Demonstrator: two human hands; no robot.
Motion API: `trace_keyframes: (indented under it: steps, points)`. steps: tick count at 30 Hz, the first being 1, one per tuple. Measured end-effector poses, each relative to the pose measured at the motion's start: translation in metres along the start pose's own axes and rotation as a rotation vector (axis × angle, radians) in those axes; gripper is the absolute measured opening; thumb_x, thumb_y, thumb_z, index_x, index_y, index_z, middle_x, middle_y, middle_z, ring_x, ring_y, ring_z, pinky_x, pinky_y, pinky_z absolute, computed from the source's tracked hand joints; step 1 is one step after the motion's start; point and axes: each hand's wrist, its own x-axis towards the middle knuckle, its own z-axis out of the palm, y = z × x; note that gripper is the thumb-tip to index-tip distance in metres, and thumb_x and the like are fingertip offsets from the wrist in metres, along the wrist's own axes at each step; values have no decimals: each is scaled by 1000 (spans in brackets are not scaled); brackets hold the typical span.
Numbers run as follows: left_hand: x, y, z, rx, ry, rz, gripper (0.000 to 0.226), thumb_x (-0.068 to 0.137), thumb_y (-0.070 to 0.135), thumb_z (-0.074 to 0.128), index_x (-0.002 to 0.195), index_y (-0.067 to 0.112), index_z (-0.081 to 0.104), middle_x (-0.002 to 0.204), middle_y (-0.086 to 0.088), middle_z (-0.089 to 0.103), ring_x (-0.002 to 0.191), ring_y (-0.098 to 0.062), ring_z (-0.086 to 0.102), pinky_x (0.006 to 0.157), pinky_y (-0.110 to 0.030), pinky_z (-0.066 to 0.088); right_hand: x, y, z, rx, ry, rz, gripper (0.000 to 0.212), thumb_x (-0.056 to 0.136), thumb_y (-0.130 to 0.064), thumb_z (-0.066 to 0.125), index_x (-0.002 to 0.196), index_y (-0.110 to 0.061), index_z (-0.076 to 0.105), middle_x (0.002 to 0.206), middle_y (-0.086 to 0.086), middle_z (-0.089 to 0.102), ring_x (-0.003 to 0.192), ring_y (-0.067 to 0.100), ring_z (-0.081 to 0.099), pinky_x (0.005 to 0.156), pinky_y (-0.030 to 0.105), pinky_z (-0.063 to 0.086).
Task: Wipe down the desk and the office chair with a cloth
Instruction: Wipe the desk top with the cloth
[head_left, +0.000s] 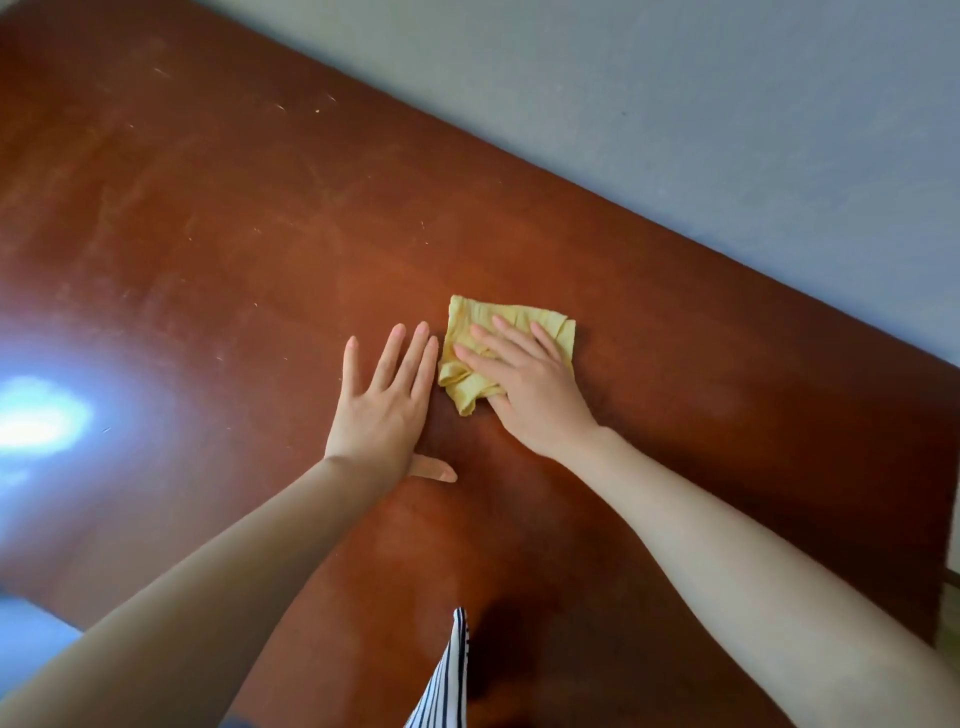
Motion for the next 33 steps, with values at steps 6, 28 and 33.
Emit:
trace_keyframes:
  steps: [6,28,33]
  points:
    - [9,5,-14,214,28,187,143,55,92,38,133,2,-43,145,-9,-41,140,-29,-28,106,-64,-14,-63,7,-4,-23,0,-5,57,86,-9,60,137,-29,47,148,-6,38,142,14,23,118,39,11]
    - [30,11,-17,220,-101,335,141,52,92,38,125,11,-51,138,-9,-48,142,-24,-25,108,-63,-11,-25,179,-49,10,388,756,42,92,-15,51,134,-22,53,146,5,42,138,25,29,114,42,16]
    - [33,7,-18,225,-113,330,139,52,93,35,127,12,-50,140,-7,-47,139,-22,-29,110,-60,-10,-5,173,-46,66,403,871,40,93,-29,51,132,-36,52,149,-5,37,141,17,21,115,40,8]
